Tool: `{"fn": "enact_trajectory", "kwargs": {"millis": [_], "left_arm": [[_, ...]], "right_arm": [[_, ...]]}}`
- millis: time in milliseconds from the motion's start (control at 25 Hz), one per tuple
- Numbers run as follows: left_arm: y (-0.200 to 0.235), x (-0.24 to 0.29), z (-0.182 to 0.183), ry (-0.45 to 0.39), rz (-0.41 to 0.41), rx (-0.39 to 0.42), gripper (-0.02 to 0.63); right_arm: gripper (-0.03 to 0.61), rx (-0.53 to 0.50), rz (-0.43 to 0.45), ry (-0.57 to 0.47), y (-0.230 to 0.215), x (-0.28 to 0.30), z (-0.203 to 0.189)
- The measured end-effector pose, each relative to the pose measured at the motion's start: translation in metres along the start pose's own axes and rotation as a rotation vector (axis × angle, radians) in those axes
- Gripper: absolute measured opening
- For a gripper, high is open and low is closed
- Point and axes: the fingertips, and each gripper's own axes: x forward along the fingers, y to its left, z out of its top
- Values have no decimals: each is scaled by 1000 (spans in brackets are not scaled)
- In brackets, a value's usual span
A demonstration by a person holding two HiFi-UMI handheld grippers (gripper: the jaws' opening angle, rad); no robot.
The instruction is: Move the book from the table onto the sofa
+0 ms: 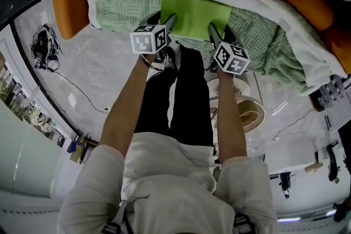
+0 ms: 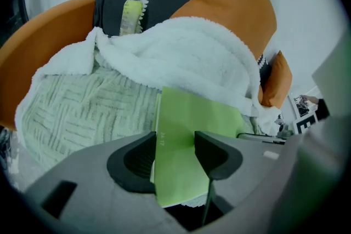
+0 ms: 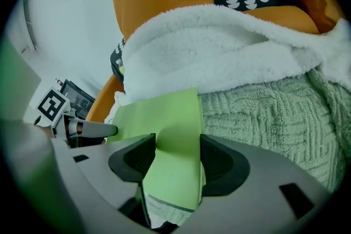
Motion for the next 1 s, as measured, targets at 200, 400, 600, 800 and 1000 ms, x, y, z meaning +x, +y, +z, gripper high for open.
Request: {"fn": "enact_trajectory", "kwargs": {"millis": [200,400,600,800,1000], "left_arm": [[6,16,-2,-11,-21,13,229],[17,34,-4,-20,-27,12,229],[16,41,-3,-24,-18,19,229],[17,46,-4,-7,-25,18,229],[18,44,-6,-15,-36,14,229]], "right_arm": [[252,-8,-14,-2,-7,11,-8],[251,-6,-26,10,-13,25,-17],[252,-2,-38,4,-18,29,-16],[252,0,-52,12,-19,31,-17],[252,1,-45,5,-16,30,-20]]}}
